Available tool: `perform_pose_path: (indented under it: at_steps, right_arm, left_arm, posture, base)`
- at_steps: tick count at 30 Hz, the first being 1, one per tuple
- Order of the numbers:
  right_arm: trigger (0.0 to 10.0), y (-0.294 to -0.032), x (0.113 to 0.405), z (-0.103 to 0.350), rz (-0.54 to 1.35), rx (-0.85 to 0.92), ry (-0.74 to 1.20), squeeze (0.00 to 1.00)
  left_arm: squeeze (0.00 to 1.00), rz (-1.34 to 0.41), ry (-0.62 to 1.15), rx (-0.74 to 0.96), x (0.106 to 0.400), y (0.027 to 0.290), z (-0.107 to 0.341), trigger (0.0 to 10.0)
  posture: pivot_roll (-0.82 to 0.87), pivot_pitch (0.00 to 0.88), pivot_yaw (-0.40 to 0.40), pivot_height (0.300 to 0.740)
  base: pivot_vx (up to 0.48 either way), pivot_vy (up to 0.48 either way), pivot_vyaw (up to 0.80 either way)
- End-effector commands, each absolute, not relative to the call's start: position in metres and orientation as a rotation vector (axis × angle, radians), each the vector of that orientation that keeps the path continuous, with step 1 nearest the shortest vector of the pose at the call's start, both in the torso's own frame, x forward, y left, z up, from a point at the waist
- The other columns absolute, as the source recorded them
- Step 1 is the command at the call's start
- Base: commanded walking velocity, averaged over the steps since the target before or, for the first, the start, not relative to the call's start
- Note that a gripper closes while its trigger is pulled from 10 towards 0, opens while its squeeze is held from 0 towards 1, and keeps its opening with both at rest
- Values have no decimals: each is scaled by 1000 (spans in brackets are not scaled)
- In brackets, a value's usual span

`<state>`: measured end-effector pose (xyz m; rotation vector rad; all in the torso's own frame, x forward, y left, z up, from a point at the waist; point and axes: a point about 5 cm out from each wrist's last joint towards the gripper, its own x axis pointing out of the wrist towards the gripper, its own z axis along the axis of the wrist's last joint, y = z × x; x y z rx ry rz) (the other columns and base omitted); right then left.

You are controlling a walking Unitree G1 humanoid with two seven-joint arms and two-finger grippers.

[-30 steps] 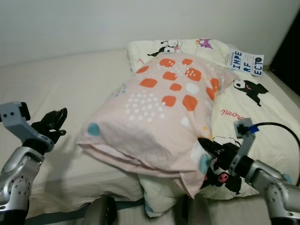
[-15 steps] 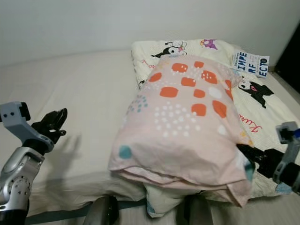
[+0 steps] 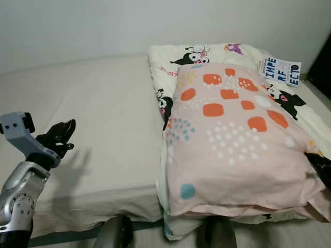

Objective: Clean up the room

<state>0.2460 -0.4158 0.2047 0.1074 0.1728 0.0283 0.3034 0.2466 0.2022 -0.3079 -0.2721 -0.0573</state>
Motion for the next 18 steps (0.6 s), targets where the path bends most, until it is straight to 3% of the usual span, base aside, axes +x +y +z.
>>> perform_pose_path:
  at_steps: [1, 8, 9, 10, 11, 12, 13, 14, 15, 18]
  right_arm:
    - [0, -433, 238, 215, -74, 71, 136, 0]
    - [0, -433, 242, 204, -118, 65, 156, 0]
    - [1020, -430, 244, 199, -115, 62, 167, 0]
    - [3490, -426, 246, 194, -105, 60, 178, 0]
    - [10000, -422, 248, 189, -92, 48, 189, 0]
    - [10000, -422, 248, 189, -92, 48, 189, 0]
    - [10000, -418, 250, 184, -82, 48, 200, 569]
    - [10000, -414, 252, 179, -71, 50, 209, 569]
    - [10000, -411, 253, 173, -66, 52, 218, 973]
    - [10000, -409, 254, 170, -63, 54, 224, 1000]
  left_arm:
    - [0, -54, -254, -307, 300, 250, 199, 10000]
    - [0, -87, -239, -323, 301, 242, 198, 10000]
    - [0, -112, -226, -331, 302, 237, 196, 10000]
    - [0, -140, -208, -344, 301, 232, 195, 10000]
    - [0, -180, -181, -354, 301, 225, 192, 10000]
    - [0, -180, -181, -354, 301, 225, 192, 10000]
    - [0, -219, -150, -367, 300, 218, 189, 10000]
    - [0, -251, -127, -385, 298, 211, 186, 10000]
    - [0, -272, -91, -420, 298, 204, 182, 10000]
    - [0, -281, -69, -443, 297, 200, 180, 10000]
  posture:
    - [0, 245, 48, 582]
    - [2, 249, 51, 582]
    - [2, 249, 51, 582]
    - [2, 249, 51, 582]
    - [5, 249, 51, 582]
    - [5, 249, 51, 582]
    - [6, 248, 51, 582]
    - [7, 248, 52, 582]
    - [7, 248, 51, 582]
    - [8, 247, 51, 582]
  base:
    - [0, 0, 0]
    - [0, 0, 0]
    - [0, 0, 0]
    - [0, 0, 0]
    - [0, 0, 0]
    - [0, 0, 0]
    - [0, 0, 0]
    - [0, 0, 0]
    - [0, 0, 0]
    - [0, 0, 0]
